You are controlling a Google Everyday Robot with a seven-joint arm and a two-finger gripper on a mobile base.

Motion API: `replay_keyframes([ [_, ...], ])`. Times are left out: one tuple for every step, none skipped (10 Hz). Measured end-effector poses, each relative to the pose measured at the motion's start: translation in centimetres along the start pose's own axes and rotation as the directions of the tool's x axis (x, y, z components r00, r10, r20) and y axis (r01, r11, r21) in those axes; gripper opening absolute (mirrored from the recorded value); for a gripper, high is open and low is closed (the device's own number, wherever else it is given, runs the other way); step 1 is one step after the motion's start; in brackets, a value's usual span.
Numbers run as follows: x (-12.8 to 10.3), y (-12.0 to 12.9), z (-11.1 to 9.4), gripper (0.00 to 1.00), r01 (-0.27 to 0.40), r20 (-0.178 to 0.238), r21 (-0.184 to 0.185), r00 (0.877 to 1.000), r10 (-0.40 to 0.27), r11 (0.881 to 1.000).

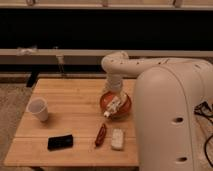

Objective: Place the bottle in the ceramic bowl

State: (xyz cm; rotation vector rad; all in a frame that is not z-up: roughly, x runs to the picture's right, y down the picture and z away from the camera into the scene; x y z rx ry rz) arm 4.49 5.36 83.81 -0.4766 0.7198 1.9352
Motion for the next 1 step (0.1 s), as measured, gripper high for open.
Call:
replay_keyframes([
  [0.0, 0.01, 0.0, 0.8, 0.0, 0.0, 0.0, 1.0, 0.0, 1.0],
])
